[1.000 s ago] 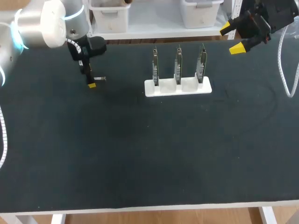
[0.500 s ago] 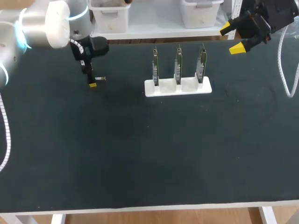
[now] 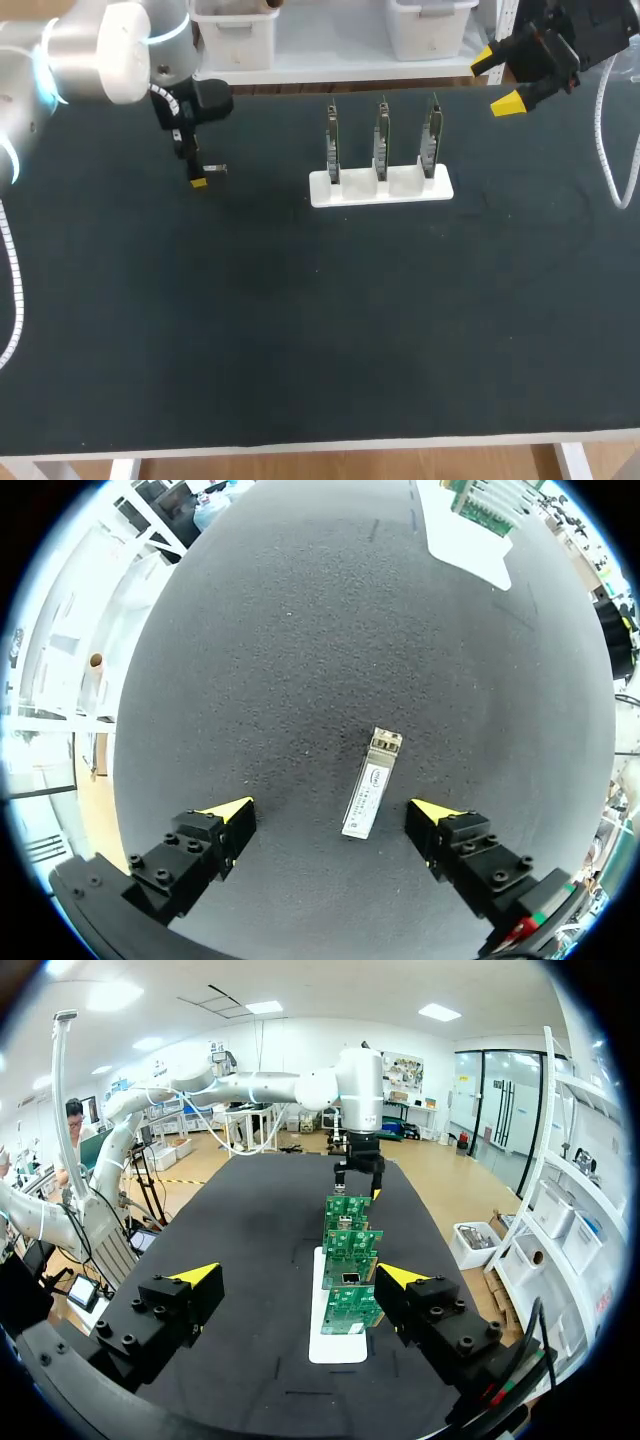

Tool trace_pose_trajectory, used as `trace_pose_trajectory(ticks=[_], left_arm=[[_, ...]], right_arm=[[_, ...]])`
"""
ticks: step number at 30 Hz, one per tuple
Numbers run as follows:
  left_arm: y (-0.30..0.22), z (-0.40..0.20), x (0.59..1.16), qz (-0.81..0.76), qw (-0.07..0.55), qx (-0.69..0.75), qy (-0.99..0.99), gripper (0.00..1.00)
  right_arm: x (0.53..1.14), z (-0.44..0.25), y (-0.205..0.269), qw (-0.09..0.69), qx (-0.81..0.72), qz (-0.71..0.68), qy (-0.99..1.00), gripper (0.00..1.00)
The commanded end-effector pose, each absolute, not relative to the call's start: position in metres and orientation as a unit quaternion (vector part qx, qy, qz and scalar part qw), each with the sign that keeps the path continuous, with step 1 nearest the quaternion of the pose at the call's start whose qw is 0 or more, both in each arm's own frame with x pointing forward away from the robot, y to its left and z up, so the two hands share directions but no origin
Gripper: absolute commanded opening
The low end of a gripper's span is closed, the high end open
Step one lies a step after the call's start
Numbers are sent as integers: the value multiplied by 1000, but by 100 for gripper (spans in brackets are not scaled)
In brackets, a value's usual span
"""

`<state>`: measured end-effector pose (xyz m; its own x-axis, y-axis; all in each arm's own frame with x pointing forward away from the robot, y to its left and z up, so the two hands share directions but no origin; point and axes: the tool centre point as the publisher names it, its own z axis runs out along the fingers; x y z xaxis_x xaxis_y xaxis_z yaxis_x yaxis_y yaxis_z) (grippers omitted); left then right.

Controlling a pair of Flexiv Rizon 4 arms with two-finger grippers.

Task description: Pick up the optical module with the left hand, and insert it into the network port with the right hand.

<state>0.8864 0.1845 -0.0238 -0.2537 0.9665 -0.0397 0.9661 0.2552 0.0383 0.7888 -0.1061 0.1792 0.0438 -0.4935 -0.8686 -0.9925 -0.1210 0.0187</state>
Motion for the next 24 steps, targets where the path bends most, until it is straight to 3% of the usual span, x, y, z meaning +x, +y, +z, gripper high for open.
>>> trace_pose_trajectory(ticks=[1,8,9,10,11,12,24], left_arm=[[185,-31,897,-104,-59,608,785,100],[186,-34,898,-106,-61,609,784,100],[187,-34,899,-107,-60,611,782,93],[187,-35,899,-107,-60,612,781,56],[187,-36,899,-108,-61,613,781,37],[187,-36,899,-111,-60,615,778,2],[192,-43,896,-117,-64,613,779,0]], right_arm=[[787,179,-106,328,-644,380,578,100],[787,179,-106,328,-644,380,578,100],[787,179,-106,328,-644,380,578,100],[787,179,-106,328,-644,380,578,100],[787,179,-106,328,-644,380,578,100],[787,179,-106,328,-644,380,578,100],[787,179,-106,328,-644,380,578,100]])
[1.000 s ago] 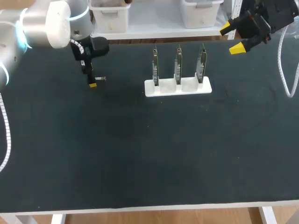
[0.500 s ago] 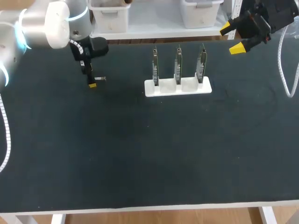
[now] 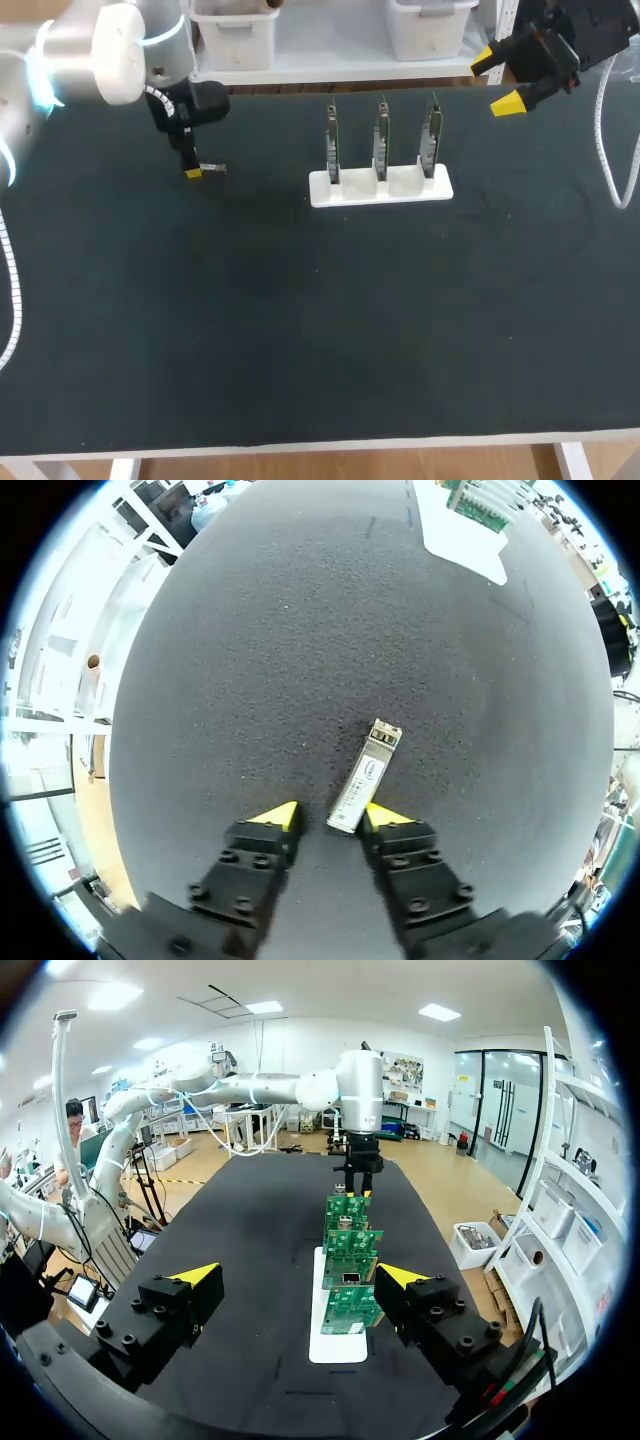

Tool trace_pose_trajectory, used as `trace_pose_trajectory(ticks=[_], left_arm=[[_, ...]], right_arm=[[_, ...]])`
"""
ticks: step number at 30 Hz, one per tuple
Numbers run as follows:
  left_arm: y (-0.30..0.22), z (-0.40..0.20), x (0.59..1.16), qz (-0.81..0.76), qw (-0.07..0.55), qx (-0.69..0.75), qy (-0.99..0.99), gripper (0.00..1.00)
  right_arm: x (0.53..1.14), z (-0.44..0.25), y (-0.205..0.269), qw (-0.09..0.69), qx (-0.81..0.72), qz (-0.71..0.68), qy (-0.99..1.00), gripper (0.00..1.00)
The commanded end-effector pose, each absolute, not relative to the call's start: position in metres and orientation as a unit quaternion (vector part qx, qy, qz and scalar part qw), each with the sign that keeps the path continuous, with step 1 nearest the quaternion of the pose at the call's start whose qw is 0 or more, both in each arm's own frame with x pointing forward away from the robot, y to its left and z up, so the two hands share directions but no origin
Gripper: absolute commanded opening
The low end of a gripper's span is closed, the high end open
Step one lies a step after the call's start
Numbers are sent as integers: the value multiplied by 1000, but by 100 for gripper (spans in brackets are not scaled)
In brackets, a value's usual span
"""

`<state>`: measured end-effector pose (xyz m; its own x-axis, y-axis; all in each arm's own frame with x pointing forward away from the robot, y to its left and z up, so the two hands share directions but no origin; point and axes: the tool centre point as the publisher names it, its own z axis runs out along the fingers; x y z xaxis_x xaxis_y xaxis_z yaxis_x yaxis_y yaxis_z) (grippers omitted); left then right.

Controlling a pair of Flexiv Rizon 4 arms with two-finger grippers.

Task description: Pick up the optical module with the left hand, and insert it into the network port with the right hand.

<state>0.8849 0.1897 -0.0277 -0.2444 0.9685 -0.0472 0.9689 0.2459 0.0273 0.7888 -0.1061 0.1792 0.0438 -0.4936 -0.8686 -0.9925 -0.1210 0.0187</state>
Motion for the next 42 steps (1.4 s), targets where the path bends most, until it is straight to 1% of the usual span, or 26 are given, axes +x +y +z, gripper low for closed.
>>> trace_pose_trajectory(ticks=[1,8,15,28,31,32,34,42], left_arm=[[192,-44,895,-118,-64,613,779,0],[189,-41,894,-119,-63,615,777,0],[185,-31,894,-134,-40,621,771,0],[164,6,890,-158,40,647,745,0],[163,10,890,-175,74,652,734,0],[163,12,889,-189,99,666,715,0],[162,14,888,-202,124,670,703,0],[155,9,883,-213,127,695,675,0]], right_arm=[[787,179,-106,328,-644,380,578,100],[787,179,-106,328,-644,380,578,100],[787,179,-106,328,-644,380,578,100],[787,179,-106,328,-644,380,578,100],[787,179,-106,328,-644,380,578,100],[787,179,-106,328,-644,380,578,100],[787,179,-106,328,-644,380,578,100],[787,179,-106,328,-644,380,578,100]])
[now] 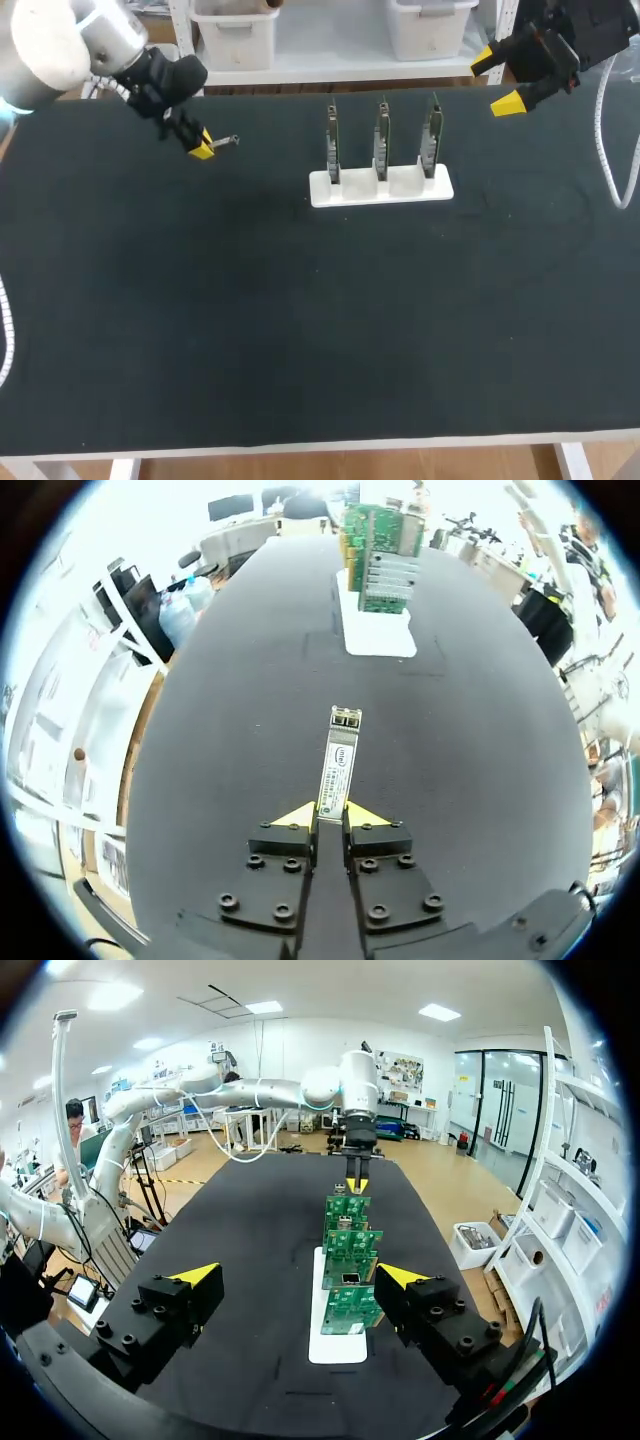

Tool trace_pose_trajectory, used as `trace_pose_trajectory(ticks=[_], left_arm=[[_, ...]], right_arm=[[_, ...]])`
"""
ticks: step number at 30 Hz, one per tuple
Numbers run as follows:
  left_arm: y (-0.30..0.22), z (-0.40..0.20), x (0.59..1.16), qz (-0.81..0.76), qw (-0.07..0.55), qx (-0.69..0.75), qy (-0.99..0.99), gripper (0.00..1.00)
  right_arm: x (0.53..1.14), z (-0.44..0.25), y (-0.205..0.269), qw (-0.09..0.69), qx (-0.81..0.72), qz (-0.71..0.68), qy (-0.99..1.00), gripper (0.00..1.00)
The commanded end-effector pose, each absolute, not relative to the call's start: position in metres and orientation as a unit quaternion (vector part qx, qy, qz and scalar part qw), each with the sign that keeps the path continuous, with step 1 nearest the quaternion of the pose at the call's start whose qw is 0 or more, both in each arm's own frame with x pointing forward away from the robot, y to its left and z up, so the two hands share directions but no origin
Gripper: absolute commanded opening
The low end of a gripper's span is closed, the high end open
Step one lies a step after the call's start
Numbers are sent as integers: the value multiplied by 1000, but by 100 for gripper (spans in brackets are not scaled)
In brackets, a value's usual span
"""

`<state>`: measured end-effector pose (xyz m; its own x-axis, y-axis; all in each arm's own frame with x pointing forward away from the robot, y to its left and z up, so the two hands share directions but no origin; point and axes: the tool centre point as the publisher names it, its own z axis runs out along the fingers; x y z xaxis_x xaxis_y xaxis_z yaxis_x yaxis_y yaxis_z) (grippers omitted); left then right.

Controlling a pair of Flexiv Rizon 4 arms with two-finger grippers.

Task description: Pick up the optical module with the left hand, and insert it into the network port with the right hand.

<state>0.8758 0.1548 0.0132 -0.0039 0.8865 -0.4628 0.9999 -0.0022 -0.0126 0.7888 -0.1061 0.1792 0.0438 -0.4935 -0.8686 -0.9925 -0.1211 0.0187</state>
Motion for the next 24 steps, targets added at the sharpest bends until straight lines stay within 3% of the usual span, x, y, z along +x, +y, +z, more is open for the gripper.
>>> trace_pose_trajectory(ticks=[1,19,22,24], left_arm=[[155,9,883,-213,127,695,675,0],[145,2,883,-231,137,699,663,0],[131,-1,884,-264,201,691,642,0],[130,7,886,-304,278,667,620,0]], right_arm=[[787,179,-106,328,-644,380,578,100],[787,179,-106,328,-644,380,578,100],[787,179,-106,328,-644,380,578,100],[787,179,-106,328,-644,380,578,100]])
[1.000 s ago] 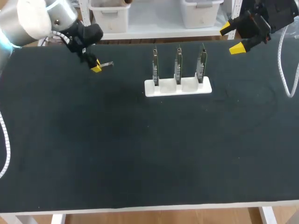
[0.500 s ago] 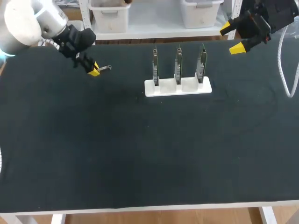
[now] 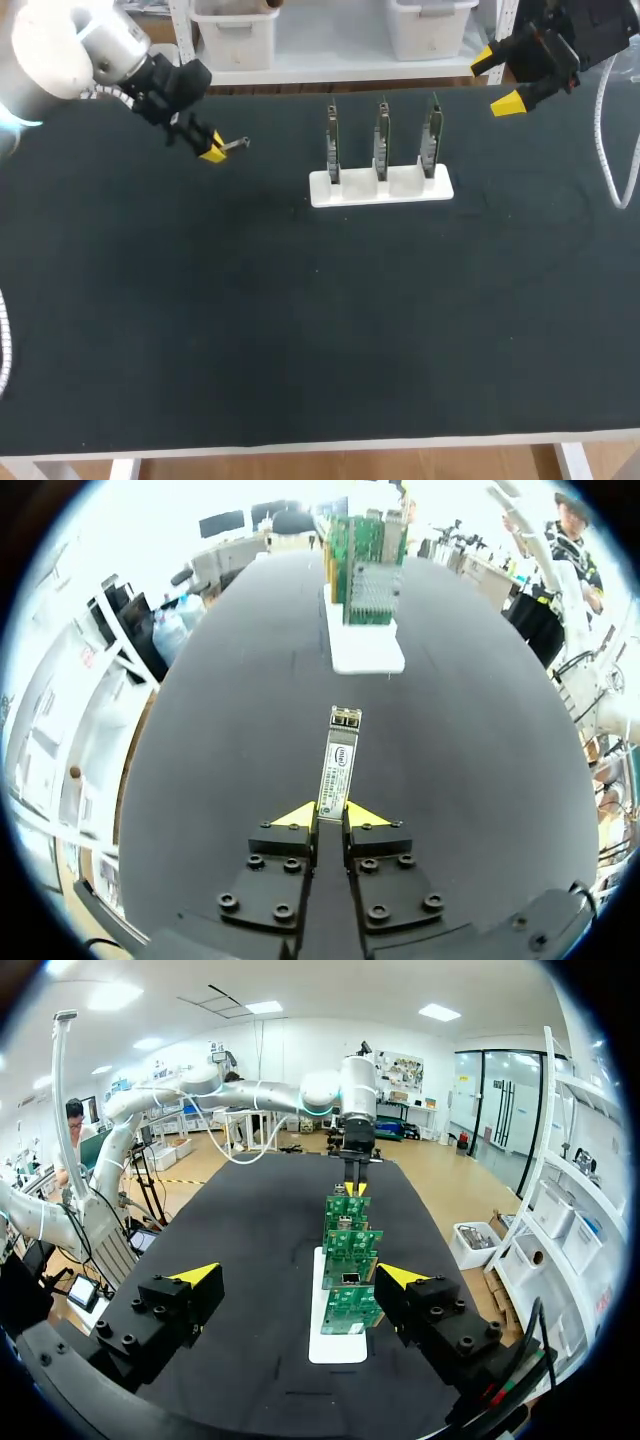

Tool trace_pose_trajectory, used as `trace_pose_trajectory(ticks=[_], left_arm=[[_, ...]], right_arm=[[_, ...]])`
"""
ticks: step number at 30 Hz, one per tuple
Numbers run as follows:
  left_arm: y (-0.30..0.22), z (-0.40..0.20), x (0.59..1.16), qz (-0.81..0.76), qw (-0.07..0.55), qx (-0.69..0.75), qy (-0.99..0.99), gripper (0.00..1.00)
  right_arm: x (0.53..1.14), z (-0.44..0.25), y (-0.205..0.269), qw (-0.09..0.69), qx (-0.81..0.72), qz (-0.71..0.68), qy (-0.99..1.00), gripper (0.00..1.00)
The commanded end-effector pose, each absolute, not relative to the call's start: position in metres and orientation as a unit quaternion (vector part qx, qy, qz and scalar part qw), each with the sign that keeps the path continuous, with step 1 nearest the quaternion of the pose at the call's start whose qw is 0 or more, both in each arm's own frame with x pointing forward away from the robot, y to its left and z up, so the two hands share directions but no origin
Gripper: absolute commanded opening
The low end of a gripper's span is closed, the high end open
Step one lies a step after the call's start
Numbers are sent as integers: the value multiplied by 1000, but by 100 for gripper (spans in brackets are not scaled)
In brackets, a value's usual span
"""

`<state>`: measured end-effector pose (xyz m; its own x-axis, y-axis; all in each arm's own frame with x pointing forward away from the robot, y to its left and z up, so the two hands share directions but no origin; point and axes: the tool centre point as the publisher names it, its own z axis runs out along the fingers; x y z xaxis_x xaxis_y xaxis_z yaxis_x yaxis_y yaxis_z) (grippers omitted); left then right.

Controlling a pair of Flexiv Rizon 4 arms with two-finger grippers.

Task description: Pick up the optical module with the left hand, and insert it into the network port with the right hand.

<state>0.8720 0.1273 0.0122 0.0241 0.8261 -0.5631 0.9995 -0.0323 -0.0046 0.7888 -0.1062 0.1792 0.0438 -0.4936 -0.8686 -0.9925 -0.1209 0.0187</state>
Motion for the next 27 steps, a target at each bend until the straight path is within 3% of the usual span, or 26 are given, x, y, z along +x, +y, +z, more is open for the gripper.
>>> trace_pose_trajectory(ticks=[1,3,14,27], left_arm=[[131,11,888,-304,292,666,616,0],[132,26,892,-303,327,664,600,0],[127,84,896,-245,328,698,587,0],[124,79,896,-237,316,705,589,0]], right_arm=[[787,179,-106,328,-644,380,578,100],[787,179,-106,328,-644,380,578,100],[787,179,-106,328,-644,380,578,100],[787,179,-106,328,-644,380,578,100]])
